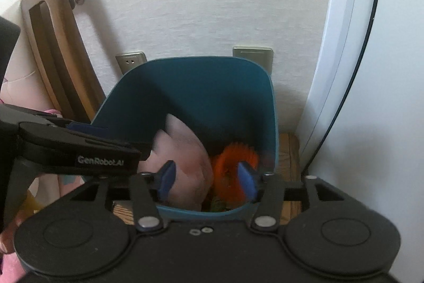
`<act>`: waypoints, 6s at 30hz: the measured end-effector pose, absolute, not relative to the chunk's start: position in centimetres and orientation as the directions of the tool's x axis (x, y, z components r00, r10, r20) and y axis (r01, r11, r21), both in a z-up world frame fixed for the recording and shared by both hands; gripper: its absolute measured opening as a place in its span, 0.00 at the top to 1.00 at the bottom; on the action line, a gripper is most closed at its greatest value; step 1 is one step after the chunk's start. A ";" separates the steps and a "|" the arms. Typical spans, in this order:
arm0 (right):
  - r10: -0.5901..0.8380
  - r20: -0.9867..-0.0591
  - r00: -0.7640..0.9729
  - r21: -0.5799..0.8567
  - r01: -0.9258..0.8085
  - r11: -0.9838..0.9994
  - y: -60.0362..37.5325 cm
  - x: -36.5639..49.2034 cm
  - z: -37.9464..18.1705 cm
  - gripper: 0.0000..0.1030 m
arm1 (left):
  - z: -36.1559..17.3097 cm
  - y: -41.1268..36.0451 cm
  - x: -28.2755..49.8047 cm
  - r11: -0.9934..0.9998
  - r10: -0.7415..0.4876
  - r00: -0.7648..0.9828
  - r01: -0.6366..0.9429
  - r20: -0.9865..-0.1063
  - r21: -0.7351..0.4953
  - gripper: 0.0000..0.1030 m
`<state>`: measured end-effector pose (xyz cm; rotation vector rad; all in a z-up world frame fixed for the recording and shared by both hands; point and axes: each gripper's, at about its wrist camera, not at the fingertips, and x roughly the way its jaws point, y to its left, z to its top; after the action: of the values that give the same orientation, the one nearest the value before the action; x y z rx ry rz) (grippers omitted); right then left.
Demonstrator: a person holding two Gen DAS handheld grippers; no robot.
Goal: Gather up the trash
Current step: 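Open both tools to drop the mesh bag and foam net into the wastebasket, then lower both tools back down to the floor trash, then grasp the white snack packet with left tool while right tool grasps white plastic bag, then lift the snack packet and white plastic bag up over the wastebasket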
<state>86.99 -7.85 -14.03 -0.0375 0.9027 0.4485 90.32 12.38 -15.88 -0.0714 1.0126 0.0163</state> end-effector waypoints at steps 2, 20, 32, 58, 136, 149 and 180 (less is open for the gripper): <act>0.373 -0.753 0.541 0.157 -0.403 0.902 -8.1 86.6 -13.7 0.38 | -15.4 12.4 90.0 0.996 -0.029 0.539 -0.051 -0.842 -0.067 0.31; 0.488 -0.678 0.550 0.199 -0.502 0.842 -11.5 78.5 -10.9 0.12 | -11.0 9.8 79.8 0.998 -0.047 0.644 -0.010 -0.763 -0.070 0.23; 0.501 -0.719 0.482 0.233 -0.512 0.827 -14.6 70.5 -16.8 0.00 | -16.7 10.1 70.0 0.989 -0.084 0.599 -0.049 -0.796 -0.142 0.17; 0.356 -0.934 -0.014 0.323 -0.456 0.830 -15.4 54.8 -63.8 0.04 | -64.8 7.2 57.6 0.916 -0.139 0.147 -0.357 -0.979 -0.183 0.00; 0.421 -0.865 0.274 0.326 -0.332 0.885 -18.1 58.4 -39.7 0.83 | -43.2 10.0 61.7 0.900 -0.038 0.208 -0.419 -0.977 -0.123 0.69; 0.487 -0.718 0.497 0.363 -0.329 0.872 -17.5 67.4 -19.2 0.83 | -21.1 10.7 68.0 0.943 -0.037 0.468 -0.277 -0.883 -0.187 0.68; 0.335 -0.733 0.591 0.203 -0.280 0.938 -9.1 86.6 -12.4 0.82 | -10.2 13.6 90.0 0.970 0.013 0.633 -0.196 -0.774 -0.144 0.68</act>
<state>86.65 -9.12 -12.35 0.0683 0.8669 0.3585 89.95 13.56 -10.25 -0.2235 0.8789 0.1209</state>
